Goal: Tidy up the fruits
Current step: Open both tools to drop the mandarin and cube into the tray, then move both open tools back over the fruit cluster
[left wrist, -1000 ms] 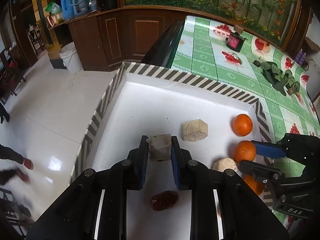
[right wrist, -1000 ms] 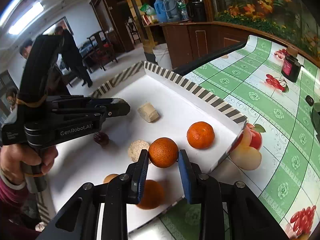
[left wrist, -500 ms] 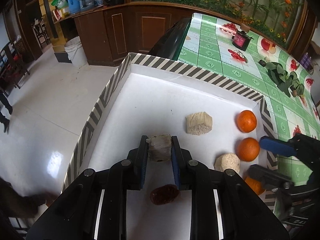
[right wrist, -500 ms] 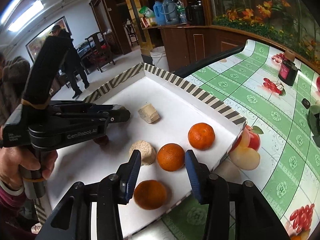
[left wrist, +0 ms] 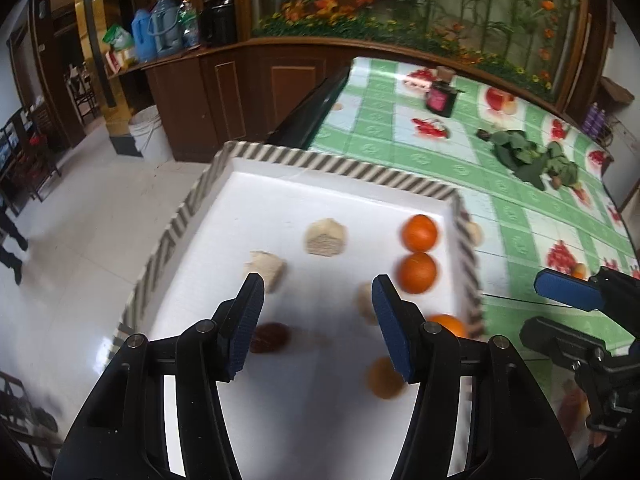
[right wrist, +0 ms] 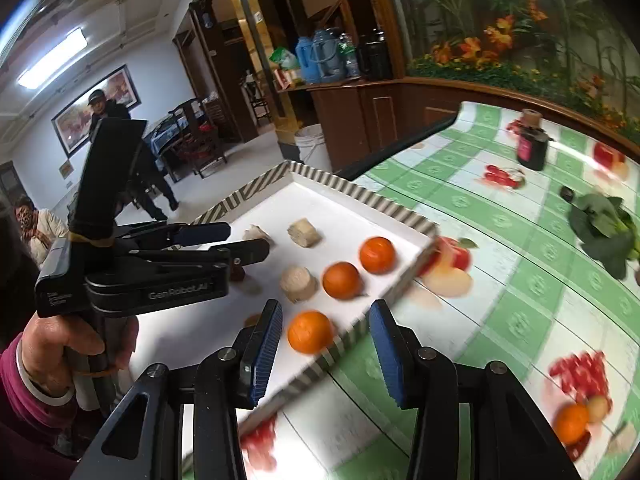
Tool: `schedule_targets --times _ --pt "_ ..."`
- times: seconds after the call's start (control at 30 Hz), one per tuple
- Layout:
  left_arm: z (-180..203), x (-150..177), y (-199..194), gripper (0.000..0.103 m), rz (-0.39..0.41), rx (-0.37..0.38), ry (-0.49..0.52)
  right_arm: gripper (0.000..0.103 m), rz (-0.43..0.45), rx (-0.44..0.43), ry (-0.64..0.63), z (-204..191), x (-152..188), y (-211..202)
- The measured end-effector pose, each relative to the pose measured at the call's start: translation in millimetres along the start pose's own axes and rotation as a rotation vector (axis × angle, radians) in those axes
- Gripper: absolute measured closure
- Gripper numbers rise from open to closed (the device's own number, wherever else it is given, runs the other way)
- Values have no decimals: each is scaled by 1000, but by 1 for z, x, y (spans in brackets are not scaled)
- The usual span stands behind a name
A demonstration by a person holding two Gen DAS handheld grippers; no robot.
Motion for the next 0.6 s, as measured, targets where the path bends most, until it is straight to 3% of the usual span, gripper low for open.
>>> schedule_targets --times 0.27,0.6 --pt "51 19 -14 46 -3 72 54 59 13 78 72 30 34 -42" --pt "115 38 -23 46 -24 156 133 59 -31 225 186 90 103 -98"
Point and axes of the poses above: each gripper's, at about its wrist camera, not at the fingertips, and y roughly the way its jaws point, z to its right, x to its underside, the point moved 3 cm from there along y, roughly the way its jaws point, and after that the axes turned 12 degrees about -y, right-handed, at the moved point
